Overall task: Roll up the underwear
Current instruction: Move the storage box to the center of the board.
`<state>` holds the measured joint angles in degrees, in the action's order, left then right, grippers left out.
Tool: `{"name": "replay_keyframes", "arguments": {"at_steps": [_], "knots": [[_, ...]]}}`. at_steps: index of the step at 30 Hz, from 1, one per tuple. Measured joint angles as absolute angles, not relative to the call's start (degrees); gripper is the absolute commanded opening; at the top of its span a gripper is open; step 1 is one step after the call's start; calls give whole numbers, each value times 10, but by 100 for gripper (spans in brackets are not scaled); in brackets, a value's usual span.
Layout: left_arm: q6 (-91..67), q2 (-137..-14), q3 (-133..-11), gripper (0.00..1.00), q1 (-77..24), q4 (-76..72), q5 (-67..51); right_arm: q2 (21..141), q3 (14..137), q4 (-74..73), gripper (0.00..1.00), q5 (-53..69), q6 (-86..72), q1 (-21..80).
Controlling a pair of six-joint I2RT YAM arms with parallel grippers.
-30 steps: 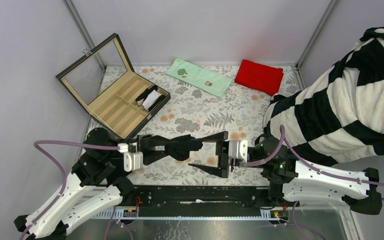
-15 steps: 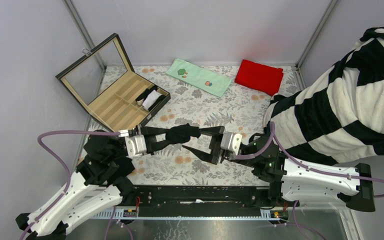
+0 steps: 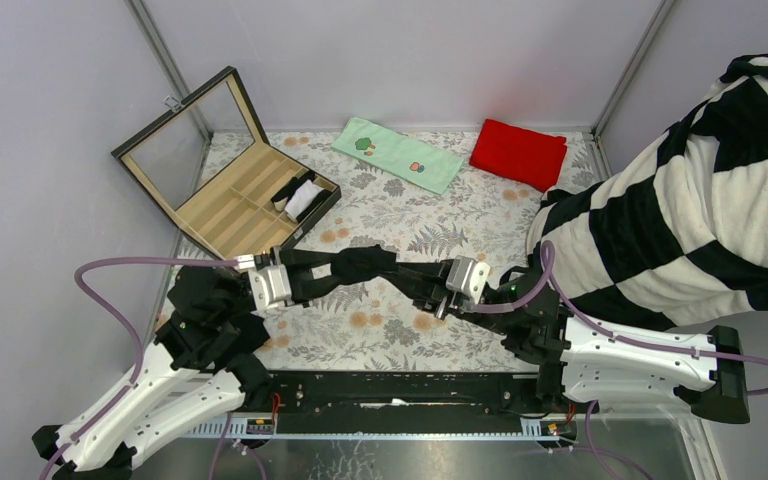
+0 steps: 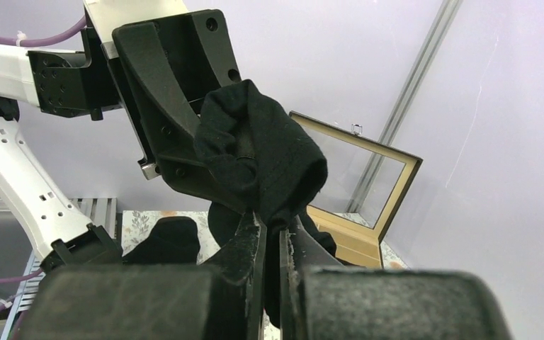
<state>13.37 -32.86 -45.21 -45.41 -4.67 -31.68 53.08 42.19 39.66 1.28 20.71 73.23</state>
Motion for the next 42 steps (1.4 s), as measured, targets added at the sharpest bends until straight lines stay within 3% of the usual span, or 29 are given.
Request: {"name": "replay_keyframes", "arguments": {"at_steps": [1,4,5,6,14,18,23,27,32,42], "knots": [[134,-329,-452,27,-454,-48,-316,531,422,398,0,10,205,732],[126,-331,-452,83,-454,-48,-314,533,422,399,0,4,198,732],[120,-333,-452,94,-454,-51,-309,533,422,396,0,4,192,733],[113,-335,-452,98,-454,-55,-303,535,422,392,0,1,188,733],[13,-364,-446,99,-454,-53,-182,537,442,270,0,-136,115,715],[-38,-414,-468,99,-431,-1,-91,547,486,145,0,-161,-11,571],[-99,-561,-538,99,-311,91,-76,578,496,4,0,-133,-150,369],[-136,-677,-581,99,-216,173,-33,597,490,-77,0,-75,-222,294],[-111,-797,-653,99,-162,244,47,579,459,-118,0,-21,-264,284],[-18,-1004,-722,98,-149,343,175,510,419,-142,0,48,-282,284]]}}
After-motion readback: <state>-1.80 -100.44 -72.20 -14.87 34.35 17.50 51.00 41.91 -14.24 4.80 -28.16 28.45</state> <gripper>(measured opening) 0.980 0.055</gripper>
